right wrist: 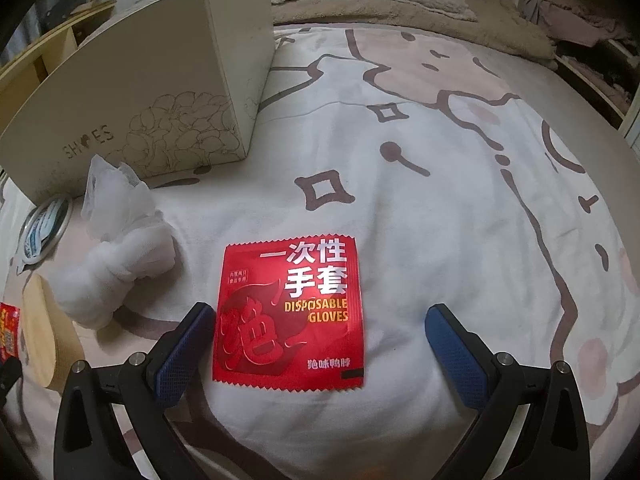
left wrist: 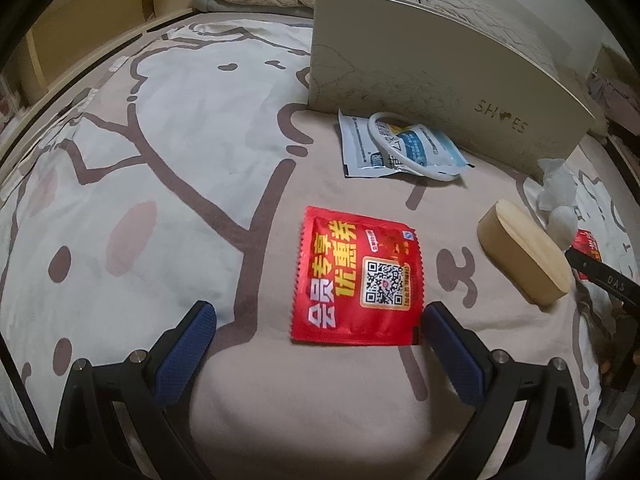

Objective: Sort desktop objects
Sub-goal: 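Position the left tool over the red coupon packet while the right tool centers over the red gloves packet, then close the left tool on the red coupon packet while the right tool grasps the red gloves packet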

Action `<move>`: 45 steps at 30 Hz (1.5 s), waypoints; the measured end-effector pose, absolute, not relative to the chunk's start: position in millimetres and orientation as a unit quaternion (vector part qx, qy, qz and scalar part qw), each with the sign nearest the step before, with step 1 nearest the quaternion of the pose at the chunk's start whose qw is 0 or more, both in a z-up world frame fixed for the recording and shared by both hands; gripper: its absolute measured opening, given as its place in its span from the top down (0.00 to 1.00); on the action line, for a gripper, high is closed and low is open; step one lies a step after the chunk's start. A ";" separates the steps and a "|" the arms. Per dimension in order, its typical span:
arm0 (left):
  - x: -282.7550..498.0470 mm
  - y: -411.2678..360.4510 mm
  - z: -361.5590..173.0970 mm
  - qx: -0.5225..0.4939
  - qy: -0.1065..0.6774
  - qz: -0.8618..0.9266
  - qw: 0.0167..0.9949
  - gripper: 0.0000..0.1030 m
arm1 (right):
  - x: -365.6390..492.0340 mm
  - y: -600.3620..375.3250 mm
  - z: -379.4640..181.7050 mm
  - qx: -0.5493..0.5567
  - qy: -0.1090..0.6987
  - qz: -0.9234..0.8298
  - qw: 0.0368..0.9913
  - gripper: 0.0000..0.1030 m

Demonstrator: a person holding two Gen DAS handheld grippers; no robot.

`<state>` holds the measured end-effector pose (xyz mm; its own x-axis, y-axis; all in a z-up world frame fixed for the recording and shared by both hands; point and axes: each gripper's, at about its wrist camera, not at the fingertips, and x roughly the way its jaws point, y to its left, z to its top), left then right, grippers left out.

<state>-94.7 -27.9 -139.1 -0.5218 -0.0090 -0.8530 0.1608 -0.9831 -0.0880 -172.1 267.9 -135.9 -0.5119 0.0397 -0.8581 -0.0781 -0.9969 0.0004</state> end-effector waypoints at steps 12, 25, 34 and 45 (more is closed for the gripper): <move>-98.4 -36.1 -133.8 0.474 0.127 -0.871 0.030 0.00 | -167.4 268.8 -133.9 -0.478 0.022 0.877 0.034 0.00; -111.0 -34.1 -128.7 0.478 0.168 -0.859 0.071 0.00 | -167.5 267.6 -134.7 -0.475 0.021 0.879 0.036 0.00; -111.7 -14.5 -130.1 0.462 0.110 -0.874 0.100 0.01 | -167.0 269.0 -135.0 -0.468 0.023 0.883 0.035 0.00; -111.1 -4.7 -133.8 0.453 0.069 -0.882 0.111 0.04 | -158.5 256.8 -129.2 -0.433 -0.009 0.901 0.031 0.13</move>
<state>-111.1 -4.7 -133.8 -0.5645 -0.1327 -0.8147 0.2582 -0.9658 -0.0216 -158.5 256.8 -129.2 -0.6228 0.0640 -0.7798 -0.0492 -0.9979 -0.0426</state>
